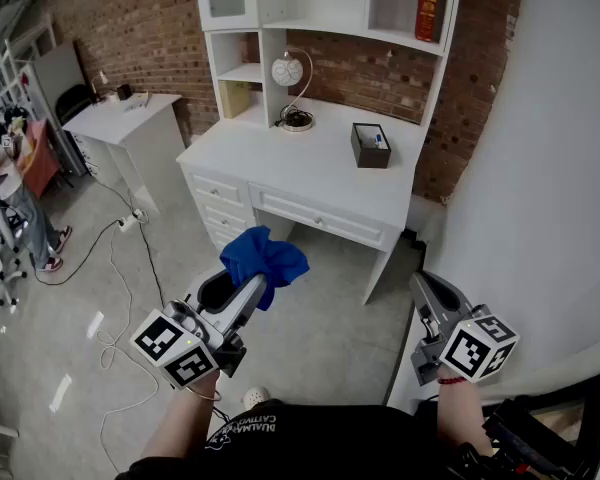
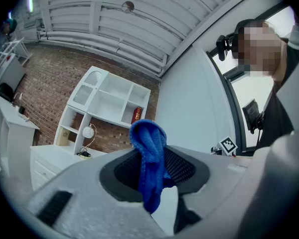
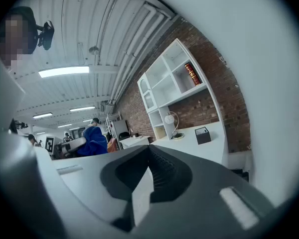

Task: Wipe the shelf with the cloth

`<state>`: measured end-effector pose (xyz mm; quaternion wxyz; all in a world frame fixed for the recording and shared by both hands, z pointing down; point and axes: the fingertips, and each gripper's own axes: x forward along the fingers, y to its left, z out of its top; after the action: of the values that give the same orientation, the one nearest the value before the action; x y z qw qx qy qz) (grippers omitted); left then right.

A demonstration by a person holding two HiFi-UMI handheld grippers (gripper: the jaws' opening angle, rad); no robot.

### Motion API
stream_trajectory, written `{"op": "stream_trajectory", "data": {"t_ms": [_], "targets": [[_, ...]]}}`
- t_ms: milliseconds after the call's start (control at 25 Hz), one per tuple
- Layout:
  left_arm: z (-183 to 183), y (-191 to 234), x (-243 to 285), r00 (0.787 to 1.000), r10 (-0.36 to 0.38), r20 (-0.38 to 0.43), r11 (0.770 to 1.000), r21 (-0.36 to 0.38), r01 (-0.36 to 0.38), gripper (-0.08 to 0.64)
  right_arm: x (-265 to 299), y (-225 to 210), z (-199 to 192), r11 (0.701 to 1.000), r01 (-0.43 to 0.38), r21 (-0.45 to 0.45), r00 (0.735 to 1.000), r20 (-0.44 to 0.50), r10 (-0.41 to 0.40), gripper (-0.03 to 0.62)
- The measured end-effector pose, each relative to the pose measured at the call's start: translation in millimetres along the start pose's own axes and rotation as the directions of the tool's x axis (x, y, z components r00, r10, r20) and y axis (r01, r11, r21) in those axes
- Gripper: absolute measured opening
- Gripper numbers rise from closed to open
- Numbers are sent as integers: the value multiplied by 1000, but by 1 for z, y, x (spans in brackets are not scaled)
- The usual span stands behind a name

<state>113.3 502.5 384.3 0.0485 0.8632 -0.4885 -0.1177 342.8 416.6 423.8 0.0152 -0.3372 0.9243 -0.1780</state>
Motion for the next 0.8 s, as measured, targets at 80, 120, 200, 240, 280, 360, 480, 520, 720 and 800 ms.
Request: {"op": "stream_trajectory", "data": {"t_ms": [80,120,200,240,280,360,480,520,720,800], "targets": [[1,-2,1,1000,2,-5,1000,1,-2,129,0,0,3,1000,-4,-3,1000,0,4,8],[2,-3,2,1000,3,-7,1000,0,-3,129,0,0,4,1000,-6,-6,1000,-2,6,6],[3,-4,2,1000,6,-8,1000,-4,-7,129,0,2,5,1000,-12,-10,1000,-6,12,8],[3,-5,1,1000,9,-5,1000,-5,-9,129,0,2,5,1000,-14,-13,1000,-8,14,8],[3,-5,1,1000,12,-1,1000,-5,-12,129,1,2,5,1000,-16,-15,1000,-10,16,8],[3,-4,0,1000,14,4,1000,-3,-14,129,1,1,5,1000,-19,-17,1000,-9,18,8],[2,-4,0,1000,20,8,1000,4,-20,129,1,-1,4,1000,-27,-13,1000,-5,26,8],[2,-3,0,1000,22,12,1000,5,-22,129,2,0,2,999,-33,-7,999,-6,33,8],[6,7,-7,999,16,28,1000,24,-17,129,19,7,-13,999,-41,23,999,-16,41,8],[1,16,-9,999,15,34,999,32,-16,129,30,6,-25,999,-41,34,999,-33,42,8]]}}
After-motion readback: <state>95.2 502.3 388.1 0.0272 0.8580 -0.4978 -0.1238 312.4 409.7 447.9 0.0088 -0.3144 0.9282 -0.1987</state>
